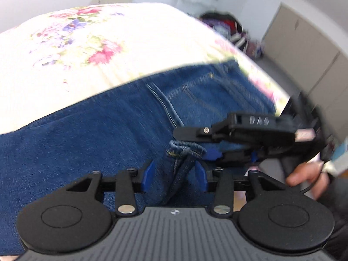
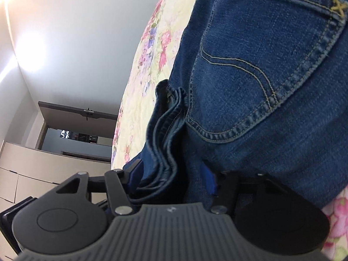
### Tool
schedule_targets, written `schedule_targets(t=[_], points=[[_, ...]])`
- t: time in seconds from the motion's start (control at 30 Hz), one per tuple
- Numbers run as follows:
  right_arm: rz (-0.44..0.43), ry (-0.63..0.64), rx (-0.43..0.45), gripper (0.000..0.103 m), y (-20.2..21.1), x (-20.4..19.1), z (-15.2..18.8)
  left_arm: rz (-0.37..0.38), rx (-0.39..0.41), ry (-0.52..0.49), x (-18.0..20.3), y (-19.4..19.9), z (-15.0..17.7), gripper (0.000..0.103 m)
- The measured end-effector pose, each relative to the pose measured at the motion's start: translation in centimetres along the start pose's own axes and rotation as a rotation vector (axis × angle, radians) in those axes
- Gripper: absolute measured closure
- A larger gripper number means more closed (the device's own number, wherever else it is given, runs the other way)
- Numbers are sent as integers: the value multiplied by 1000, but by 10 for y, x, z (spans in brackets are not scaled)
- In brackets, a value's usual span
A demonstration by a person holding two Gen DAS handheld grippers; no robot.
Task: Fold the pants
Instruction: 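Grasp the folded hem edge with the right gripper while the left gripper releases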
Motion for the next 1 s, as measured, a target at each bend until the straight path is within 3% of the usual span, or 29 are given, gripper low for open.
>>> schedule_targets(t=[0.1, 0.2, 0.33, 0.4, 0.47, 0.53, 0.63, 0.8, 0.93, 1.0], points=[[-19, -37, 1, 52, -7, 3, -4, 81, 39, 66, -14, 14, -4, 43], [-55, -84, 6, 54, -17, 7, -8, 56, 62, 57, -19, 19, -7, 43], [-26, -97, 32, 82, -26, 12, -14, -31, 86, 95, -34, 18, -12, 43], [-33, -102, 45, 86, -30, 13, -16, -80, 106, 126, -43, 23, -13, 45], [-54, -67, 51, 96, -31, 5, -17, -101, 126, 158, -51, 29, -10, 45], [-52, -6, 66, 98, -30, -6, -19, -143, 155, 180, -59, 39, -9, 45], [-48, 124, 84, 99, -20, -34, -19, -251, 271, 237, -72, 61, -9, 47], [-83, 316, 183, 99, 23, -85, -33, -308, 384, 324, -89, 88, -7, 47], [-29, 346, 279, 99, 68, -92, -54, -331, 414, 362, -98, 101, 3, 47], [24, 352, 285, 99, 84, -90, -67, -371, 429, 358, -100, 105, 12, 47]])
Point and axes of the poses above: each gripper's, at about its wrist camera, not at the fingertips, and y roughly against the way its jaws point, x to its right, z to its underside, the point moved 3 cm from there along -y, roughly the way its jaws point, and after that the axes turned 6 degrees about y, right-handed, at the moved point
